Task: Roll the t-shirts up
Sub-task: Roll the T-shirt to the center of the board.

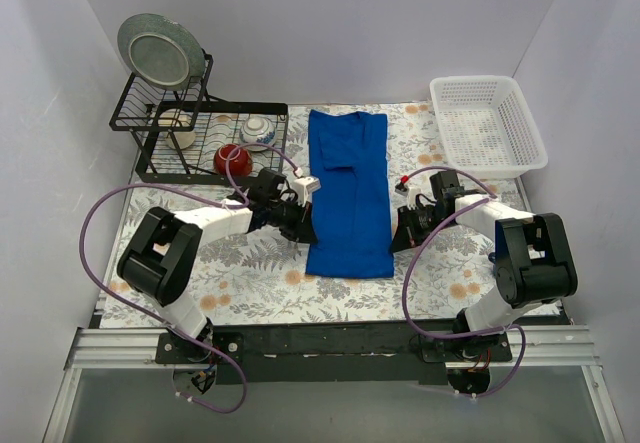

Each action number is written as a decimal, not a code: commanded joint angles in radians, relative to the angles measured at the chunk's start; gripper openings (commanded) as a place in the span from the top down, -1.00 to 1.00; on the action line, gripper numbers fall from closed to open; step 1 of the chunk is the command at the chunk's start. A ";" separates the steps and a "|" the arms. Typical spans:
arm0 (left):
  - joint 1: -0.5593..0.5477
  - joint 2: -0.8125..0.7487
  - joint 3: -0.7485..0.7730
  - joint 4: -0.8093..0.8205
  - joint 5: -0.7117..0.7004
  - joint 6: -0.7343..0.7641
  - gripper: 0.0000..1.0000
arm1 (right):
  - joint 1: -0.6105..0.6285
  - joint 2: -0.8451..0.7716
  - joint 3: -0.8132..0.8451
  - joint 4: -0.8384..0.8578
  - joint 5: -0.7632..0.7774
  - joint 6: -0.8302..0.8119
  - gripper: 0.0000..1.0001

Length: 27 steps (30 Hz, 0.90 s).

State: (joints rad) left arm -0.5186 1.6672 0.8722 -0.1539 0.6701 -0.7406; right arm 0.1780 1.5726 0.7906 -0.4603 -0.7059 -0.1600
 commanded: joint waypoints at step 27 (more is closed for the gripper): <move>-0.010 -0.318 -0.045 -0.143 -0.003 0.432 -0.02 | -0.002 0.017 0.216 0.017 0.111 -0.026 0.07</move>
State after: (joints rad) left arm -0.4866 1.5166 0.8551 -0.2363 0.6132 -0.5873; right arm 0.1780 1.6245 0.9329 -0.4381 -0.6258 -0.1616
